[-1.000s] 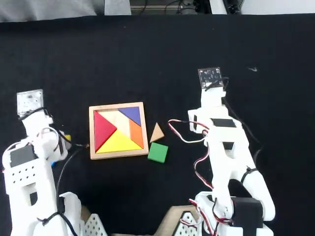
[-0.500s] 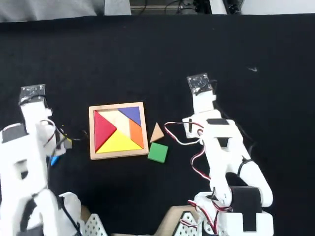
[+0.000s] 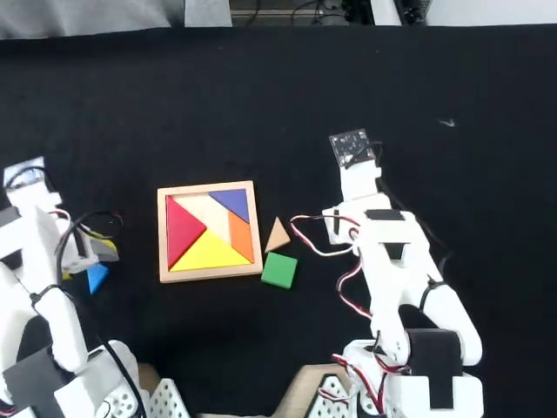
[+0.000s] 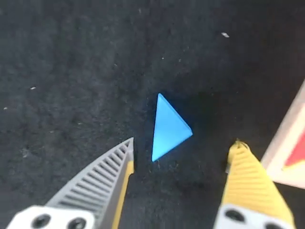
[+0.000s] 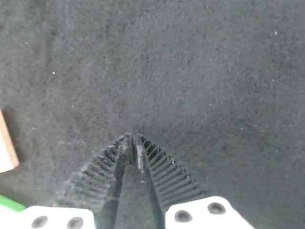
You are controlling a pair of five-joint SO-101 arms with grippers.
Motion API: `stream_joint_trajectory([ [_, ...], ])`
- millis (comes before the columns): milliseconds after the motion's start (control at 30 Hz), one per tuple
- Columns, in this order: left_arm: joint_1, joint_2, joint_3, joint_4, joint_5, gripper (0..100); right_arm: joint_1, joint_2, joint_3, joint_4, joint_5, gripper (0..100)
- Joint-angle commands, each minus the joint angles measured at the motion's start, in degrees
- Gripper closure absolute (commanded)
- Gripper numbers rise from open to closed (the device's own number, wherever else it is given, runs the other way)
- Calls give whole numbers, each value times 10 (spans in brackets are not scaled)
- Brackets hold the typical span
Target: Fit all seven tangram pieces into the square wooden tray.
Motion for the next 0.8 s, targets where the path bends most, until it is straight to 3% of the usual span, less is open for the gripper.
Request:
stream_joint_trajectory([
  [0,-7,-7,46,-68,-4,694,-11,1,-33,-9,4,987],
  [300,-4,-3,83,-145,-30,694,-11,2,-33,-10,4,987],
  [500,1,55,50,-142,-31,695,-11,2,-33,-10,4,987],
  [767,10,99,15,-130,-29,781,-11,2,-32,-10,4,987],
])
